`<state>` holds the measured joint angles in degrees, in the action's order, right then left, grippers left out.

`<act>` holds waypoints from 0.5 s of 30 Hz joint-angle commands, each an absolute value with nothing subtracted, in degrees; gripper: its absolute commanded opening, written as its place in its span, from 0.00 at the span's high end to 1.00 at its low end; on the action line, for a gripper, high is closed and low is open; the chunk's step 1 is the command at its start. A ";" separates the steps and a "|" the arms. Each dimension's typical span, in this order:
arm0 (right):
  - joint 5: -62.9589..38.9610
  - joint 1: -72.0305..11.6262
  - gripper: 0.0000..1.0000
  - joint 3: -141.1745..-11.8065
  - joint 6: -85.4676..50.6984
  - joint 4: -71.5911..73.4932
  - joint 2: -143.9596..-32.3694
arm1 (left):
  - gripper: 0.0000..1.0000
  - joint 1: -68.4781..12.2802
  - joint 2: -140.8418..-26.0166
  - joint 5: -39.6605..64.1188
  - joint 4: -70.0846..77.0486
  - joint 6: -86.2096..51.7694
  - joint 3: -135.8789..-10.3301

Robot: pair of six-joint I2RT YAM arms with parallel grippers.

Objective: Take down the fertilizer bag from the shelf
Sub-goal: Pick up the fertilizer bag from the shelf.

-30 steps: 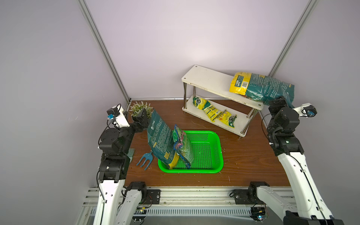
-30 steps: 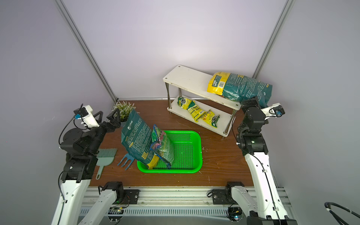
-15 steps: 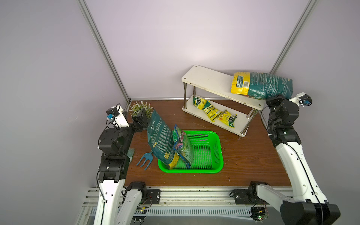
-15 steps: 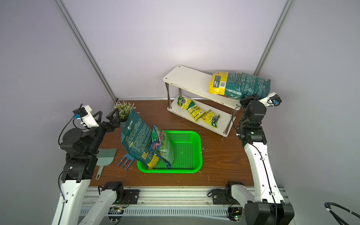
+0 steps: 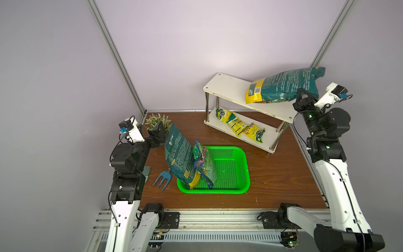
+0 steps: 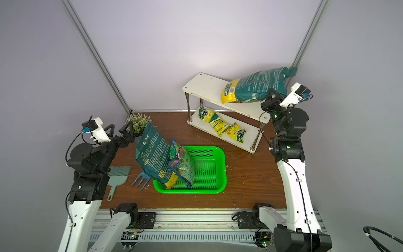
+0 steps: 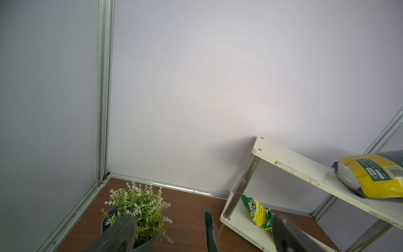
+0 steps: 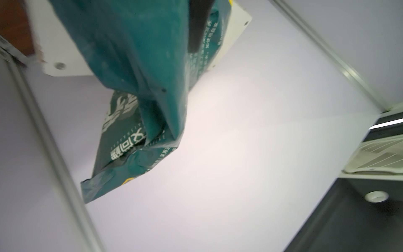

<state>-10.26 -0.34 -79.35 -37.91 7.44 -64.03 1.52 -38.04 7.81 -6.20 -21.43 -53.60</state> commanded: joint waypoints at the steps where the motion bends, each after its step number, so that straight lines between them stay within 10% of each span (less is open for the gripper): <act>1: -26.39 -7.18 1.00 -86.30 -32.43 4.84 -65.04 | 0.00 2.46 -37.88 8.83 -4.66 -21.67 -53.08; 15: -23.00 -31.77 1.00 -101.17 -19.20 -11.36 -71.33 | 0.00 2.72 -38.08 8.96 -4.56 -21.84 -53.08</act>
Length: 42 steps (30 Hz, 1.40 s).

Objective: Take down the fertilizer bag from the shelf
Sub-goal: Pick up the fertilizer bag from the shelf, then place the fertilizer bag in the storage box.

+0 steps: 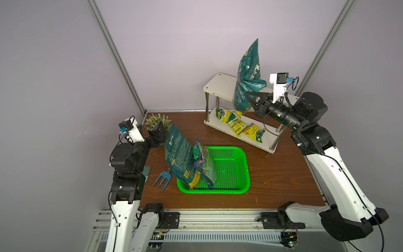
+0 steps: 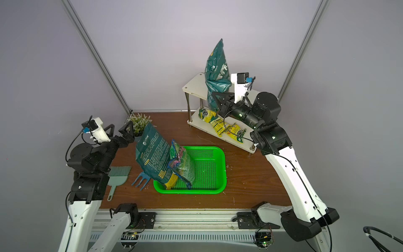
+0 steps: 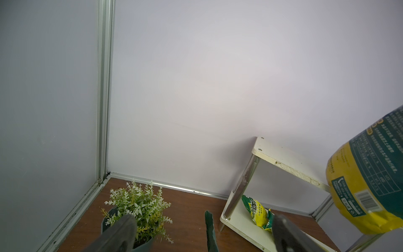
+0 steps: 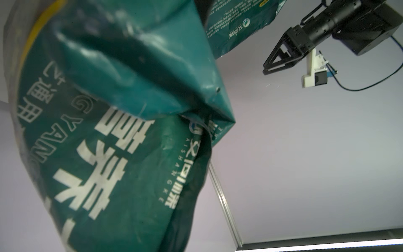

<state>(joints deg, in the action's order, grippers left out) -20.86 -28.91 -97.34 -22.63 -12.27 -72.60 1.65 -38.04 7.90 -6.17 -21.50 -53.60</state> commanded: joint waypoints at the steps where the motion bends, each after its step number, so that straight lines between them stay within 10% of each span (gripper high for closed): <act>1: -22.77 -33.08 1.00 -101.89 -18.76 -11.93 -71.43 | 0.00 2.81 -38.05 8.96 -4.57 -21.88 -53.07; 42: -19.38 -42.98 1.00 -63.32 -15.95 6.65 -63.96 | 0.00 3.33 -38.15 9.58 -4.31 -22.24 -52.76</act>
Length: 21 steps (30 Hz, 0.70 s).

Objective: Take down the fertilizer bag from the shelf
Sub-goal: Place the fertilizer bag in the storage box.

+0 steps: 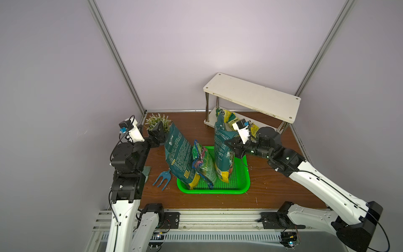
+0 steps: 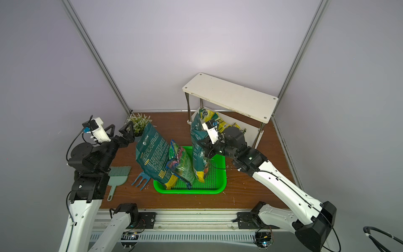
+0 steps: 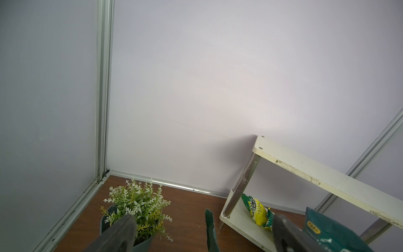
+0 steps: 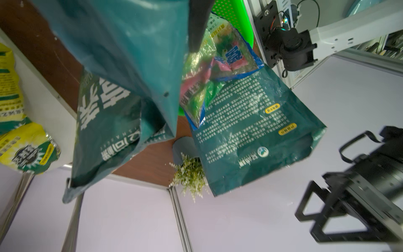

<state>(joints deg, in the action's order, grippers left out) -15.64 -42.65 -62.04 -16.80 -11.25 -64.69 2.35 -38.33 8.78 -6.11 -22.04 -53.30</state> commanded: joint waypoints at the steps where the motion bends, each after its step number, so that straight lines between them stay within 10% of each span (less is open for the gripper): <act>1: -19.73 -42.97 1.00 -63.13 -15.73 7.00 -65.06 | 0.00 3.30 -38.14 9.58 -4.31 -22.24 -52.77; 21: -20.78 -51.46 1.00 -71.66 5.03 1.11 -70.36 | 0.00 3.69 -37.95 9.78 -4.22 -22.24 -52.80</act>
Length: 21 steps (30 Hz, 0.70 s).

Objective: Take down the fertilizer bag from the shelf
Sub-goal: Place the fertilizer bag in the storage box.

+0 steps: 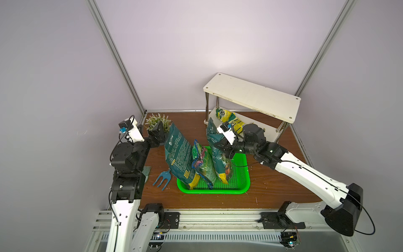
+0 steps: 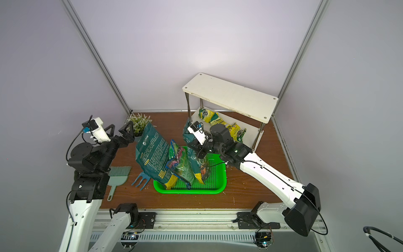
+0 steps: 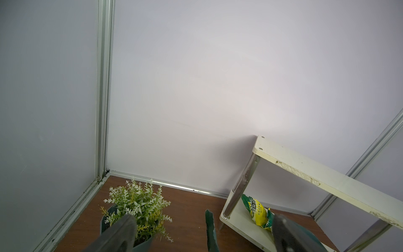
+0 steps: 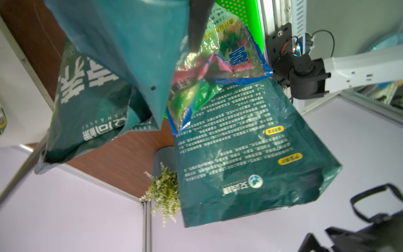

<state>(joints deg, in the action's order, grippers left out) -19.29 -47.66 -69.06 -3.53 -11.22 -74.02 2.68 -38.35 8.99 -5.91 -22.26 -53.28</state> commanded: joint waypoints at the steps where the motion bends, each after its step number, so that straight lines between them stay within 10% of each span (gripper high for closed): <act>1: -19.92 -52.82 1.00 -68.40 6.66 2.35 -69.50 | 0.00 3.69 -37.88 9.75 -4.22 -22.31 -52.82; 9: -11.20 -54.92 1.00 -41.03 4.69 21.47 -63.29 | 0.00 3.85 -38.06 10.46 -3.92 -22.68 -52.63; 19: -8.29 -54.93 1.00 -40.65 1.26 24.22 -68.99 | 0.00 3.87 -37.71 10.01 -4.13 -22.37 -52.59; 20: -7.78 -54.88 0.96 -40.76 1.10 24.13 -69.55 | 0.00 3.95 -37.69 10.02 -4.13 -22.43 -52.60; 21: -7.01 -54.93 0.70 -40.86 0.77 24.09 -69.84 | 0.00 3.95 -37.75 10.11 -4.14 -22.41 -52.64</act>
<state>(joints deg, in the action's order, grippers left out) -11.70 -55.18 -39.68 2.11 23.86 -68.27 2.83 -38.30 9.39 -5.74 -22.31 -53.28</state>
